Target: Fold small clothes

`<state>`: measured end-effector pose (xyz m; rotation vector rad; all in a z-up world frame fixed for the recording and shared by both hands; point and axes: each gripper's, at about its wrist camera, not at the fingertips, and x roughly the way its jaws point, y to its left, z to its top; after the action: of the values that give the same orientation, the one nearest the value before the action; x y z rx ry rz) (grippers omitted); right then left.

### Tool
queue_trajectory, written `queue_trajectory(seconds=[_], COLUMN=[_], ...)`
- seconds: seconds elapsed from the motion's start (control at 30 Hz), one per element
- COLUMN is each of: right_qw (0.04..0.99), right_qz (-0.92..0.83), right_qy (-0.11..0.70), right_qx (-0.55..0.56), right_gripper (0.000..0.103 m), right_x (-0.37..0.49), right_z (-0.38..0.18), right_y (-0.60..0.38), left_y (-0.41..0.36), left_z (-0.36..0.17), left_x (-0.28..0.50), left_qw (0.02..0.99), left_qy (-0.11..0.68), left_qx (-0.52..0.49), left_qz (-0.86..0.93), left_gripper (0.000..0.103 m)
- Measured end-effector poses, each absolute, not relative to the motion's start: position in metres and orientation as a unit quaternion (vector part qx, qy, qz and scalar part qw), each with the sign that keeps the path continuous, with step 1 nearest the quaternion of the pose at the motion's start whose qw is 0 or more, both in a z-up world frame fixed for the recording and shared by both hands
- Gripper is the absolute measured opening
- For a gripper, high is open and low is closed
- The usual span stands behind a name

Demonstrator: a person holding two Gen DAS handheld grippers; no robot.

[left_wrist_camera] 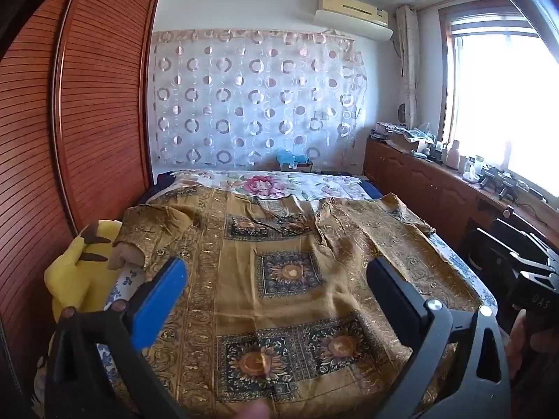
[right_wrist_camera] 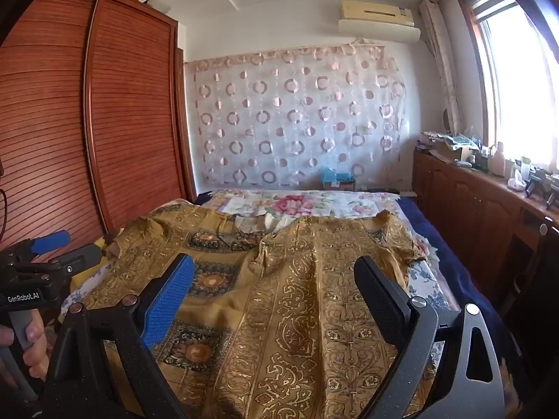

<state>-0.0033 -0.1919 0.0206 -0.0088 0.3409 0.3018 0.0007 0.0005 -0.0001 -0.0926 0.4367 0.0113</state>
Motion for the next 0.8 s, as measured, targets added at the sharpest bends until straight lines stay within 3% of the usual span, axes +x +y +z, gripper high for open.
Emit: queue_trajectory(seconds=[0.8], right_qw=[0.975], right_qz=[0.148], right_qy=[0.167], right_qx=[-0.003], right_gripper=[0.095], right_x=[-0.005], right_z=[0.021], right_y=[-0.174], left_y=[0.005], left_z=[0.008], left_x=[-0.005], left_qw=[0.978], left_qy=[0.204], left_qx=[-0.049], left_qz=[0.010], left_gripper=[0.103])
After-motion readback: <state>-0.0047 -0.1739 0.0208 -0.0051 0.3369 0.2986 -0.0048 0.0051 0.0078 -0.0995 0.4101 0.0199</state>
